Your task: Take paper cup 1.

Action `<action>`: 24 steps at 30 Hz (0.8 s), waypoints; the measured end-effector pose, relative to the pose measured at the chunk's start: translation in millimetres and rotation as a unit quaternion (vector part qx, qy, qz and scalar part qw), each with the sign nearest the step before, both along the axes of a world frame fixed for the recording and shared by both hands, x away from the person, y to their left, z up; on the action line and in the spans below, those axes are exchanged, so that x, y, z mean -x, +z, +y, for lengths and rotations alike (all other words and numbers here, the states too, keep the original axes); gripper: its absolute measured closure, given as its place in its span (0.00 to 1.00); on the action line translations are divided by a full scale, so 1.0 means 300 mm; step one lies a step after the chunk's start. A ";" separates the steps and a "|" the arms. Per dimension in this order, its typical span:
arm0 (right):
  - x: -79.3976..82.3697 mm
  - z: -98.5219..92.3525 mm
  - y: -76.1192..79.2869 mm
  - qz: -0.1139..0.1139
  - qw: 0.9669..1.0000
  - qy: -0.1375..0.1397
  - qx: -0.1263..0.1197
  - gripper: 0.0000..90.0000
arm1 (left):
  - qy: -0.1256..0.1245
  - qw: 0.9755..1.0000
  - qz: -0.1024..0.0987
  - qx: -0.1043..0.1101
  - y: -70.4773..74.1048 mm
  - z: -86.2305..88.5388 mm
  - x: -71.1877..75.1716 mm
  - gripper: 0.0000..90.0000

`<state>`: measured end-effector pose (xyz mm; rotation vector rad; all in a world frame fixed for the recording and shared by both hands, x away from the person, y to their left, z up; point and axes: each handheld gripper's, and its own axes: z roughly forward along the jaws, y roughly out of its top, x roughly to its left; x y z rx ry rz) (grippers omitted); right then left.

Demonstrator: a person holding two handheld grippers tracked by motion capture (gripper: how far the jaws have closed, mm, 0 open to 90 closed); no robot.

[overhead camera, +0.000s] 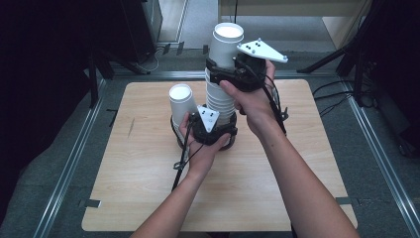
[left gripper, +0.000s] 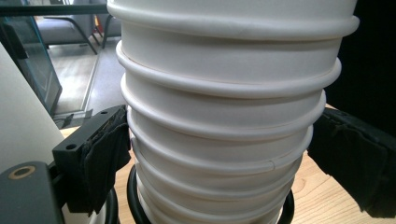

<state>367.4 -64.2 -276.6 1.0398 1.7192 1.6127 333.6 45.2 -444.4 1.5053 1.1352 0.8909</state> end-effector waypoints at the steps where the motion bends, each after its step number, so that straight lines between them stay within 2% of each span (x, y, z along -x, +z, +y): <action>1: 0.001 0.000 0.005 0.000 1.000 0.004 0.002 0.15 | 0.002 1.000 -0.007 -0.012 0.000 -0.003 0.003 0.08; 3: 0.003 -0.001 0.012 -0.002 1.000 0.006 0.005 0.15 | 0.005 1.000 -0.012 -0.020 0.000 -0.005 0.007 0.08; 7: 0.007 -0.011 0.018 -0.005 1.000 0.012 -0.005 0.15 | 0.007 1.000 -0.014 -0.021 0.001 -0.007 0.012 0.08; 8: 0.005 -0.010 0.016 -0.003 1.000 0.012 0.004 0.15 | 0.008 1.000 -0.015 -0.022 0.001 -0.007 0.013 0.09; 10: 0.006 -0.010 0.015 -0.004 1.000 0.010 0.007 0.15 | 0.007 1.000 -0.015 -0.020 0.002 -0.006 0.013 0.09; 14: 0.006 -0.026 0.027 -0.004 1.000 0.016 -0.010 0.15 | 0.005 1.000 -0.016 -0.017 0.002 -0.003 0.016 0.09; 16: 0.009 -0.017 0.029 -0.001 1.000 0.018 0.006 0.15 | 0.005 1.000 -0.016 -0.016 0.002 -0.001 0.017 0.09; 17: 0.011 -0.014 0.030 -0.010 1.000 0.014 0.018 0.15 | 0.003 1.000 -0.016 -0.014 0.002 0.001 0.017 0.09; 19: 0.013 -0.013 0.033 -0.014 1.000 0.013 0.021 0.15 | 0.002 1.000 -0.016 -0.013 0.002 0.001 0.017 0.09; 22: 0.011 -0.025 0.052 -0.011 1.000 0.009 0.001 0.15 | 0.004 1.000 -0.016 -0.010 0.001 0.001 0.017 0.09; 24: 0.012 -0.027 0.060 -0.017 1.000 0.006 0.003 0.15 | 0.002 1.000 -0.014 -0.010 0.001 0.003 0.018 0.09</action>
